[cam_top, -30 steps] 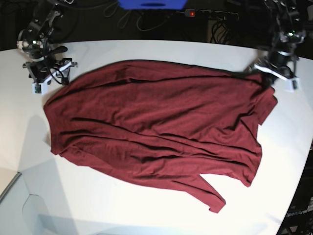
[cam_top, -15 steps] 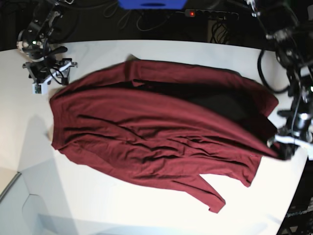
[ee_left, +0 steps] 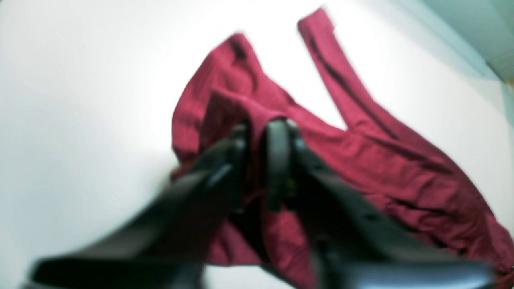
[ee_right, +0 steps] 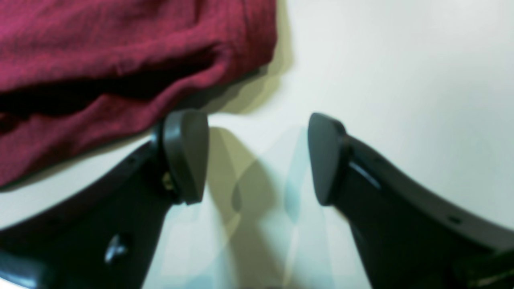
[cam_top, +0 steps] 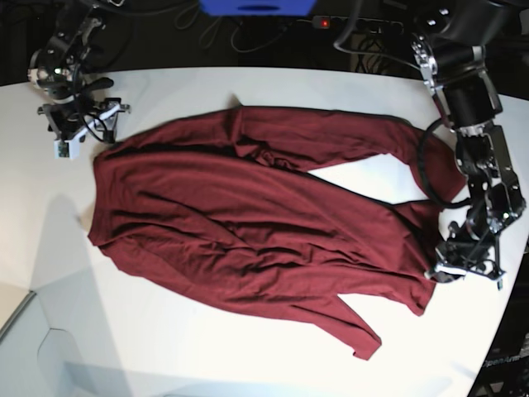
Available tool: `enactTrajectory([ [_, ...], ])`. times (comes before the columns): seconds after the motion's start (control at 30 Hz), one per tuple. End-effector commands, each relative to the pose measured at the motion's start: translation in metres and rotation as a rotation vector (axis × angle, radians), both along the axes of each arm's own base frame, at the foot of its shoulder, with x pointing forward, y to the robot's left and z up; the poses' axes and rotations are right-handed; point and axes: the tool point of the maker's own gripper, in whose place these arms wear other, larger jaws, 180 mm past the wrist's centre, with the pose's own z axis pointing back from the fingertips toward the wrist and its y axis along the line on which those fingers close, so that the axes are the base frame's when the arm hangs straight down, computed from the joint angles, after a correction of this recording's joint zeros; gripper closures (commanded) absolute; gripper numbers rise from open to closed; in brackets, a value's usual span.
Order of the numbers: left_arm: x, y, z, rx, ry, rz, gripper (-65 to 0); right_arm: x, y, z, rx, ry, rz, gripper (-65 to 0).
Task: Layout the t-shirt on the table in an organized manner, then fold the t-shirt properly
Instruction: 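Grasp the shirt corner with the left gripper and flip it over, then grasp the sleeve near the left gripper and pull it outward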
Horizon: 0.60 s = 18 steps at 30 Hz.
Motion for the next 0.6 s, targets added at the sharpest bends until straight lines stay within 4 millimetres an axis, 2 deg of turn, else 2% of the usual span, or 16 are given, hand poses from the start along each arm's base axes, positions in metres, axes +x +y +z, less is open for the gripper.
enactTrajectory([
  [0.0, 0.010, 0.009, 0.023, 0.019, -0.071, 0.014, -19.4, 0.004, -0.005, 0.009, -0.016, -0.027, -0.001, -39.2],
  [0.1, 0.001, 0.016, 0.016, 0.038, -0.051, 0.014, -27.9, 0.008, -0.006, 0.016, -0.031, -0.046, 0.002, -39.4],
  [0.23, -0.010, 0.020, 0.004, 0.044, -0.019, 0.014, -33.1, 0.016, -0.007, 0.040, -0.074, -0.098, 0.010, -39.6],
  [0.3, -0.019, 0.022, -0.004, 0.046, 0.000, 0.018, -33.4, 0.018, -0.004, 0.050, -0.086, -0.121, 0.017, -39.7],
  [0.37, -0.038, 0.033, -0.011, 0.051, 0.014, 0.047, -33.5, 0.018, 0.002, 0.052, -0.079, -0.130, 0.017, -39.7],
  [0.47, -0.064, 0.047, -0.015, 0.066, 0.016, 0.094, -33.5, 0.021, 0.017, 0.049, -0.056, -0.131, 0.043, -39.7],
  [0.57, -0.081, 0.049, -0.028, 0.072, 0.055, 0.100, -33.5, 0.024, 0.040, 0.041, -0.011, -0.122, 0.082, -39.4],
])
